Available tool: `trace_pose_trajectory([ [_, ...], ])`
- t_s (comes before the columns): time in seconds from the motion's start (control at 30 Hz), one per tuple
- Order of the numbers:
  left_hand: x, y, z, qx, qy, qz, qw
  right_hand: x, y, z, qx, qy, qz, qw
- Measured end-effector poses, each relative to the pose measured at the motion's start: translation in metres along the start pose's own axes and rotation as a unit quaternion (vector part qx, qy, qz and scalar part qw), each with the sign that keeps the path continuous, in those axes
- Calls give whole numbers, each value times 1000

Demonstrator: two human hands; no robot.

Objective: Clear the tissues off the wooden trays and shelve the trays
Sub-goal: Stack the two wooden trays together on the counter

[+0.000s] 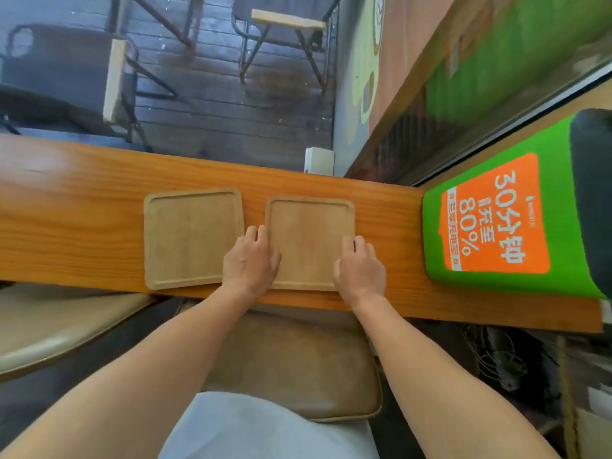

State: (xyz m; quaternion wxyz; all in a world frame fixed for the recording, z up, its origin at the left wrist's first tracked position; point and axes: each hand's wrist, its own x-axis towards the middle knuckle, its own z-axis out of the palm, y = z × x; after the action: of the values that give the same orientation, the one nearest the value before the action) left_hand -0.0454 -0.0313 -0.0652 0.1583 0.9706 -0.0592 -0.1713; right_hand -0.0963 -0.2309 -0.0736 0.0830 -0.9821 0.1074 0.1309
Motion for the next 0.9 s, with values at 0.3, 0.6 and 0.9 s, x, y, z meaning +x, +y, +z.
trace_pose_trajectory([
  [0.3, 14, 9, 37, -15, -1, -97, 995, 13, 4, 33, 31, -21, 97, 995],
  [0.6, 17, 30, 40, -185, 1, -270, 945, 25, -7, 40, 200, -17, 284, 938],
  [0.9, 28, 7, 32, -315, -54, -312, 895, 35, -8, 36, 290, -37, 328, 898],
])
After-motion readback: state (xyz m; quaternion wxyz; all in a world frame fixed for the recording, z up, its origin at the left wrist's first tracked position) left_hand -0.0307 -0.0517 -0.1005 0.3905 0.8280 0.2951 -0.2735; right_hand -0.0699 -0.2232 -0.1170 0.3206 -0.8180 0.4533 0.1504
